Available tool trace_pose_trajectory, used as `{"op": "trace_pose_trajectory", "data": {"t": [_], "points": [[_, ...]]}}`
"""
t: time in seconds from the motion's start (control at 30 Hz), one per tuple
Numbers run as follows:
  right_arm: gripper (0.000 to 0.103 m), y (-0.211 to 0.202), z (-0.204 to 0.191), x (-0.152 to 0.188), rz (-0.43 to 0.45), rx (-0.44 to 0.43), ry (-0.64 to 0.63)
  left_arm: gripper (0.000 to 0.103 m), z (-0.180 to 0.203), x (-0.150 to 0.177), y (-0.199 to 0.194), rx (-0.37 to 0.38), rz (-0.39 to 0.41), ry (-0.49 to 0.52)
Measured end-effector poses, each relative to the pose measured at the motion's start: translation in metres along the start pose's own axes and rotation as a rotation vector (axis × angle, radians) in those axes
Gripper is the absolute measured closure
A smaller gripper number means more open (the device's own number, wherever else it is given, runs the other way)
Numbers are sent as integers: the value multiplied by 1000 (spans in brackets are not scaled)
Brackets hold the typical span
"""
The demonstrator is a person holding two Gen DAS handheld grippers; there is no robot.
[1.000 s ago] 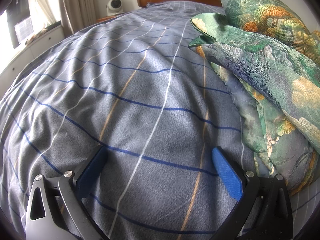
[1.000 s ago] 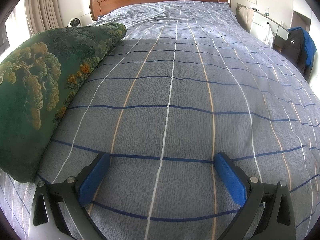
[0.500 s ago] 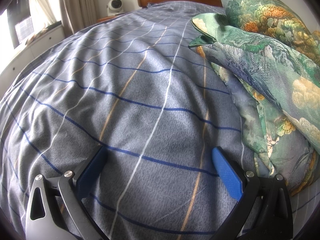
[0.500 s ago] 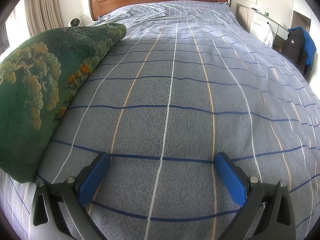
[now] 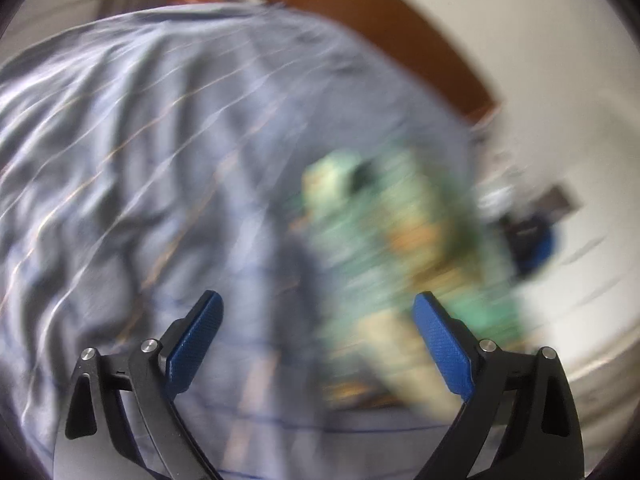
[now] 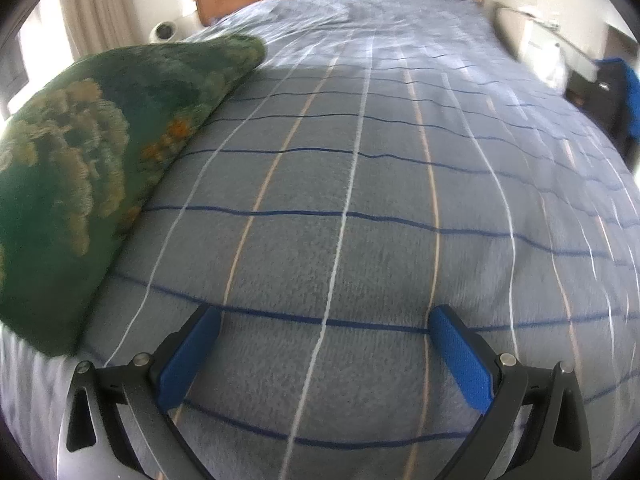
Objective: Fold large clothes
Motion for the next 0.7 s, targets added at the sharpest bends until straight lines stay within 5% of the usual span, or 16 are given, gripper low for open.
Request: {"op": "trace_pose_trajectory", "data": {"t": [0.13,0.17,0.23,0.3,0.5,0.57,0.7], "points": [[0,-37,2,-20,49,-323,243,3,38,-29,36,248,-103,25],[0,-42,-2,-28,37,-438,314,3,40,-30,51,247,-137,31],[0,-36,-20,-45,-76,-702,456,4,32,-26,87,127,-220,42],[0,-18,-42,-52,-207,-830,521,3,21,-20,112,64,-271,36],[0,45,-108,-67,-386,-806,431,0,18,-11,143,-10,-378,76],[1,54,-120,-71,-354,-706,359,2,18,-10,149,-24,-397,79],[25,34,-143,-77,-215,-489,101,38,26,-10,147,-75,-337,93]]}}
Point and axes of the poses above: each gripper's, at about its wrist camera, not at the fingertips, and y roughly the way its jaws point, z to its right, x to its underside, the point moved 5 cm from there along y, roughly the way its jaws point, and after that the axes turned 12 degrees about y, right-handed, at the moved point
